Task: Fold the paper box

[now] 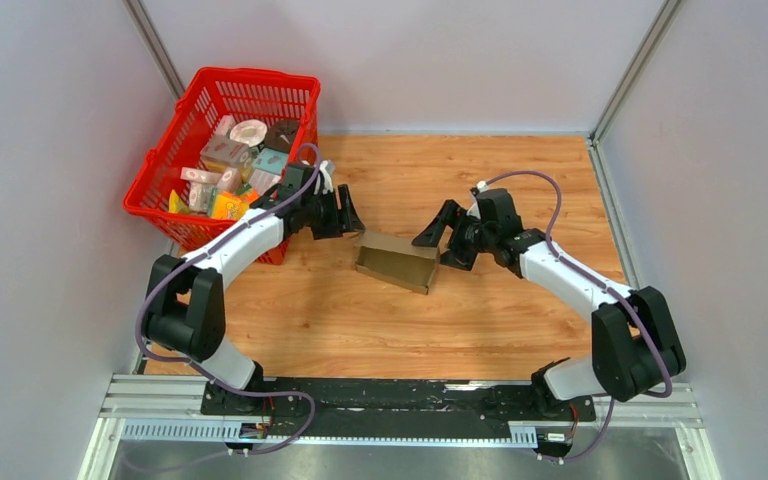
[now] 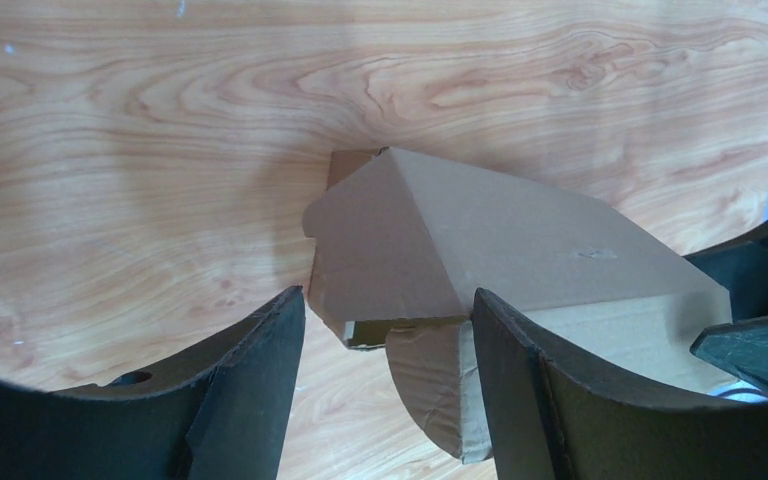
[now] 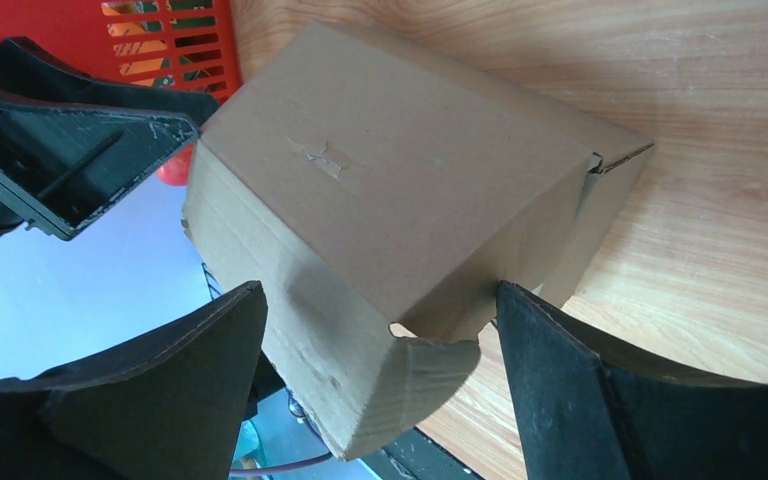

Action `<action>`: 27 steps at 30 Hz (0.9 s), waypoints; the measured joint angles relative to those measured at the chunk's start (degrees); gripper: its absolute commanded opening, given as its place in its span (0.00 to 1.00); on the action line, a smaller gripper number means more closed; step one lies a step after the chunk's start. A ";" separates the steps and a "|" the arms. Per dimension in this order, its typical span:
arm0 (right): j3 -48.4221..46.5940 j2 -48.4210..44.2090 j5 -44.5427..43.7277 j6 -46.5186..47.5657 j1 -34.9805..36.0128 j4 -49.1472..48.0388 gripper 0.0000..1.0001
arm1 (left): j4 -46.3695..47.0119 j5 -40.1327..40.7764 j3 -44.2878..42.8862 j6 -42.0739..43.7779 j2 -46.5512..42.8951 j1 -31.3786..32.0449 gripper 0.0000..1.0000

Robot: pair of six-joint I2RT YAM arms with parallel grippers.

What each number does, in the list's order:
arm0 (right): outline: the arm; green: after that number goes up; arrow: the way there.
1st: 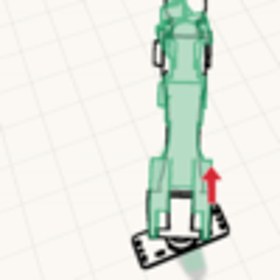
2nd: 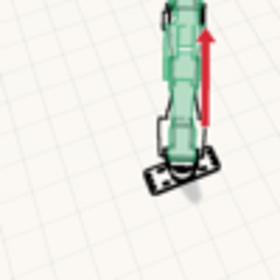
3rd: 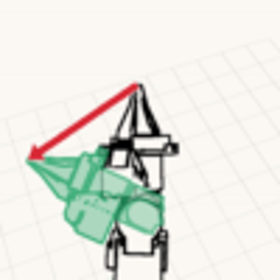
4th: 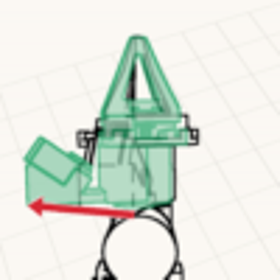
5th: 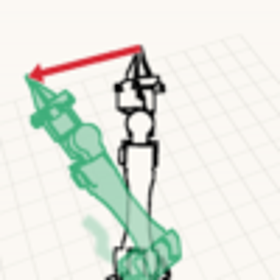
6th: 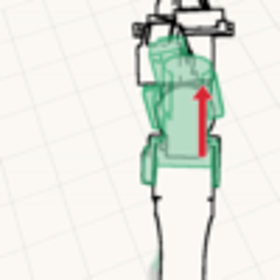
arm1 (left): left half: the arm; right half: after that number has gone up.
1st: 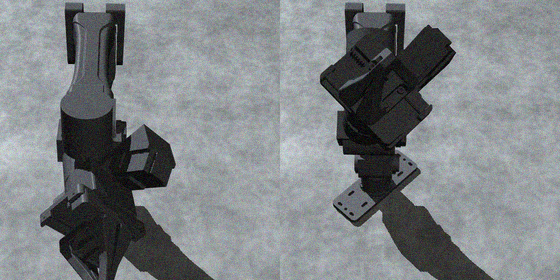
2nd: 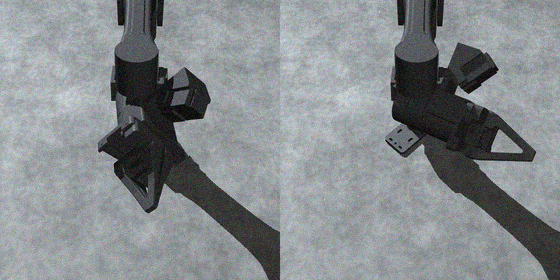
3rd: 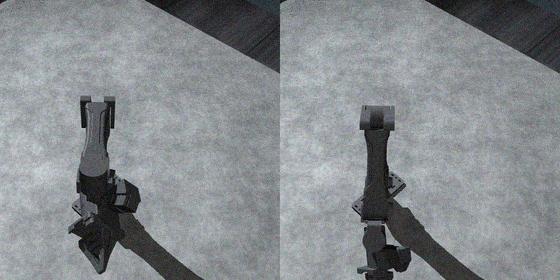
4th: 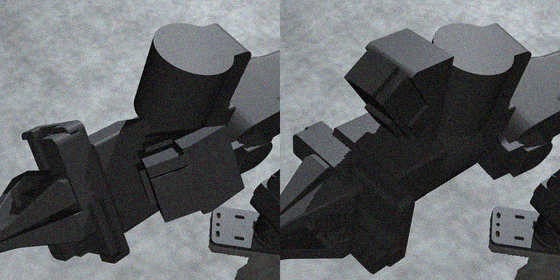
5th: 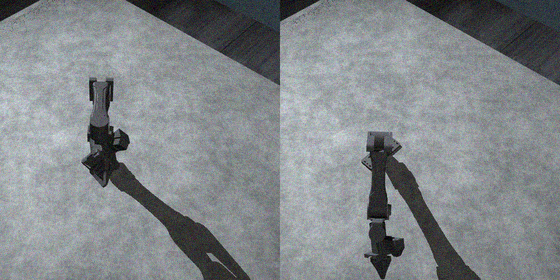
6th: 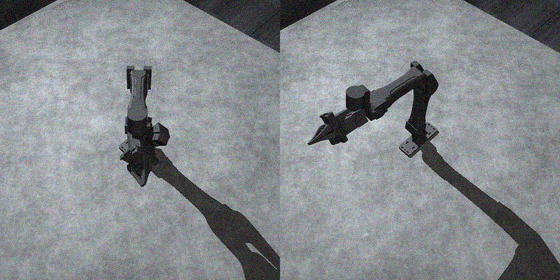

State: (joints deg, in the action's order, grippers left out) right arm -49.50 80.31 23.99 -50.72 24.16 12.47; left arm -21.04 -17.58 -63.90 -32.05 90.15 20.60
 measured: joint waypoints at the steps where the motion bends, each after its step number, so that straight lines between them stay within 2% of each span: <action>1: 0.00 0.13 0.22 -0.26 0.00 -0.37 0.87 | 0.79 -0.50 0.63 -0.63 0.00 0.00 0.70; 4: 0.00 0.28 0.52 -0.68 -0.28 -0.92 0.87 | 3.02 -1.97 1.81 -2.38 -0.07 0.00 0.71; 8: -0.09 0.26 0.83 -0.33 -0.35 -2.16 0.88 | 4.52 -3.30 3.67 -3.30 -1.46 0.76 0.79; 16: -0.59 -1.49 -0.09 4.81 -1.18 -1.05 0.90 | 4.61 -3.82 4.44 -2.49 -8.11 0.61 0.79; 19: -0.59 -4.44 -3.67 10.84 -1.22 3.02 0.88 | 0.90 0.31 4.35 -0.57 -10.71 -0.28 0.69; 20: -0.57 -5.99 -6.25 13.35 -1.22 4.83 0.87 | -0.85 2.14 4.39 0.33 -11.85 -0.63 0.61; 22: 0.68 -9.38 -10.32 17.53 -1.22 6.21 0.77 | -2.69 5.64 5.66 1.95 -15.30 -1.20 0.55; 23: 1.97 -11.39 -12.33 19.56 -1.22 6.36 0.72 | -3.56 7.15 6.73 2.62 -17.51 -1.33 0.49; 24: 3.45 -13.49 -13.94 21.38 -1.22 6.51 0.60 | -3.98 8.33 8.22 3.23 -19.87 -1.38 0.46; 26: 6.56 -16.63 -15.85 23.80 -1.27 5.92 0.46 | -4.55 9.99 11.91 4.22 -24.94 -1.49 0.42; 27: 8.57 -18.12 -16.35 24.74 -1.27 5.07 0.35 | -4.61 10.51 13.75 4.48 -27.02 -1.49 0.40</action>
State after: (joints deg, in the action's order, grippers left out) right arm -40.93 62.19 7.64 -25.98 22.90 17.54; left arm -25.65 -7.07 -50.15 -27.57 63.13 19.11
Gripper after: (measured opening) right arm 0.567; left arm 0.462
